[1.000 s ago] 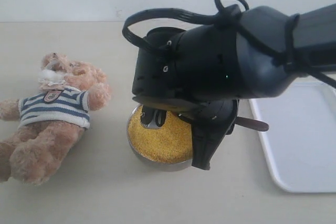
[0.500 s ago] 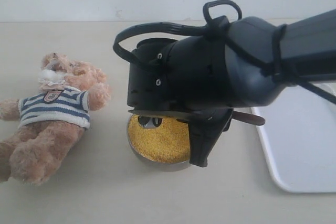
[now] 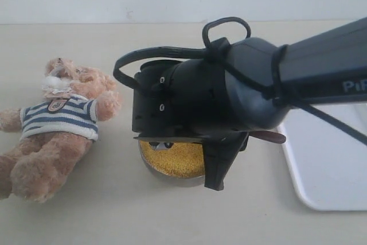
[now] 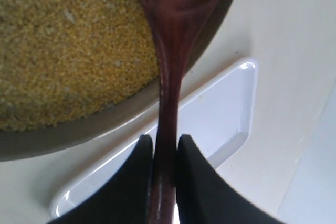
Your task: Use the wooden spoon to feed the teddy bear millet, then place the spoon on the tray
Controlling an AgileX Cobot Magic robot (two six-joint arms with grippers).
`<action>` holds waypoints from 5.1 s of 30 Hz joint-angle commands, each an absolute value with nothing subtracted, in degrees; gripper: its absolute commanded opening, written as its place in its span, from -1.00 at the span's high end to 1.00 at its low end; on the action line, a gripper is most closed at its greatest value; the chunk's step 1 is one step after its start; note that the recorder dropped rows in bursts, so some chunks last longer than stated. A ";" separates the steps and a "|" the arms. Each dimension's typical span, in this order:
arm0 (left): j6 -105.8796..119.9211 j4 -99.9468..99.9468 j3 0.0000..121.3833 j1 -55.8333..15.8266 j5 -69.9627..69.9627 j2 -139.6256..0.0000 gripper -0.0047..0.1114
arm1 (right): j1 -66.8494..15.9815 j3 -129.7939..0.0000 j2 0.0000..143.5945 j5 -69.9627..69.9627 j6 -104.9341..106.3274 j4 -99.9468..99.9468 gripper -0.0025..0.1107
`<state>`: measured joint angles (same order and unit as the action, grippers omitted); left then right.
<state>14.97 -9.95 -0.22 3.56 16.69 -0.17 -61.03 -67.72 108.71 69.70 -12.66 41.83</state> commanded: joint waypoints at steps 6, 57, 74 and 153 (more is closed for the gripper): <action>14.94 -9.91 0.00 3.34 16.71 0.00 0.85 | -62.30 -67.45 108.63 69.96 -12.90 41.96 0.96; 14.94 -9.91 0.00 3.34 16.71 0.00 0.85 | -64.48 -67.80 108.29 69.96 -10.97 35.22 0.96; 14.94 -9.91 0.00 3.34 16.71 0.00 0.85 | -64.48 -72.08 107.52 69.96 -10.15 32.60 0.96; 14.94 -9.91 0.00 3.34 16.71 0.00 0.85 | -62.27 -71.47 106.44 69.96 -9.58 35.23 0.96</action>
<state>15.07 -9.95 -0.22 3.56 16.69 -0.17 -62.35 -71.21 107.09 69.82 -10.50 35.38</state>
